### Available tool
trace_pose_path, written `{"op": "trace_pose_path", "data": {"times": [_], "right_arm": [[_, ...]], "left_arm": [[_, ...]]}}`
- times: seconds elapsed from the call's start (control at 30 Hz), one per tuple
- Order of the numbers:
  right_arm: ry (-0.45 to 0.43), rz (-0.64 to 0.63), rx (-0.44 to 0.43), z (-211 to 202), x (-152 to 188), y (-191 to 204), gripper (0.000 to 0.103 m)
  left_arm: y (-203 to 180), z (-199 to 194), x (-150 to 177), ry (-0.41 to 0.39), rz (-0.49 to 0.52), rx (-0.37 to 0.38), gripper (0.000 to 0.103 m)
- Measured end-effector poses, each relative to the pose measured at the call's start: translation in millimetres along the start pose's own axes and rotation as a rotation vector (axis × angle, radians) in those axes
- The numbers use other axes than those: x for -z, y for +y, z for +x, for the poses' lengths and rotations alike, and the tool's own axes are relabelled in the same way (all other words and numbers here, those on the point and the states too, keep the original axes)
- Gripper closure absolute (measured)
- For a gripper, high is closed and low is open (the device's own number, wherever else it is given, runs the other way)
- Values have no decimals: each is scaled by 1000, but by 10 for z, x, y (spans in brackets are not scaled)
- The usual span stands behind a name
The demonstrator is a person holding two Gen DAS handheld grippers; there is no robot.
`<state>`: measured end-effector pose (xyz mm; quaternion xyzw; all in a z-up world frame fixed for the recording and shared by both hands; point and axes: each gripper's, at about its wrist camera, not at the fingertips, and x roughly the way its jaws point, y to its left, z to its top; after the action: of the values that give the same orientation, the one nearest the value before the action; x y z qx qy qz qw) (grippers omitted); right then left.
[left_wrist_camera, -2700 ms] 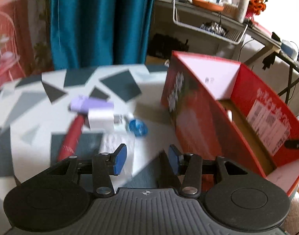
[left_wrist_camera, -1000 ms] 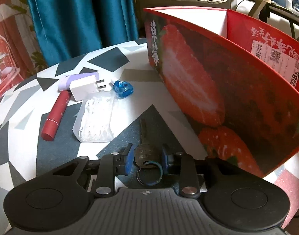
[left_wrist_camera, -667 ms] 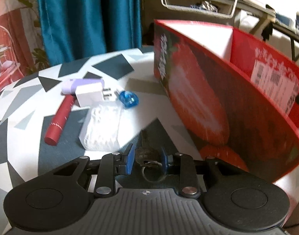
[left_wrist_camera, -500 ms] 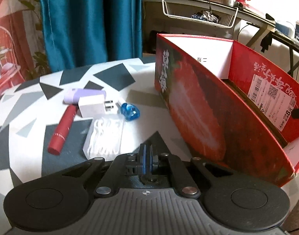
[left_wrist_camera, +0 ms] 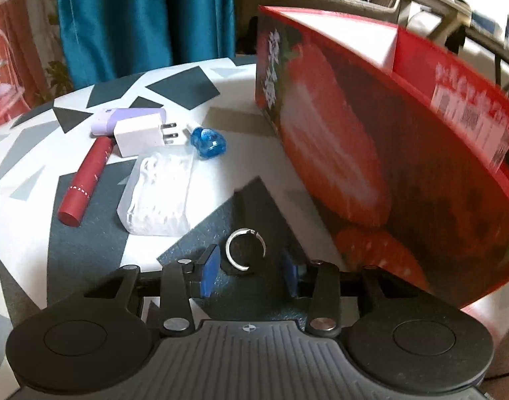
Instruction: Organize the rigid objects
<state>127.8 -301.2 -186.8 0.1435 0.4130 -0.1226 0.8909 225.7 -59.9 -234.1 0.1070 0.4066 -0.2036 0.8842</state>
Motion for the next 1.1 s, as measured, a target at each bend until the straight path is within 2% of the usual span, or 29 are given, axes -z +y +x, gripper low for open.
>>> {"op": "trace_pose_path", "data": {"times": [0.3, 0.33, 0.4, 0.53, 0.77, 1.1], "right_arm": [[1, 0, 1, -1, 1, 3, 89], [1, -1, 1, -1, 2, 3, 89], [2, -1, 0, 1, 1, 4, 89], [2, -1, 1, 0, 1, 2, 89], [2, -2, 1, 1, 1, 4, 89], [2, -2, 1, 2, 0, 4, 89]], "left_arm": [[40, 51, -23, -3, 11, 8, 57], [35, 50, -29, -2, 13, 9, 58], [38, 36, -31, -3, 18, 12, 71], [73, 18, -36, 9, -8, 38, 73], [74, 3, -17, 8, -7, 37, 73], [128, -176, -170, -92, -23, 7, 73]]}}
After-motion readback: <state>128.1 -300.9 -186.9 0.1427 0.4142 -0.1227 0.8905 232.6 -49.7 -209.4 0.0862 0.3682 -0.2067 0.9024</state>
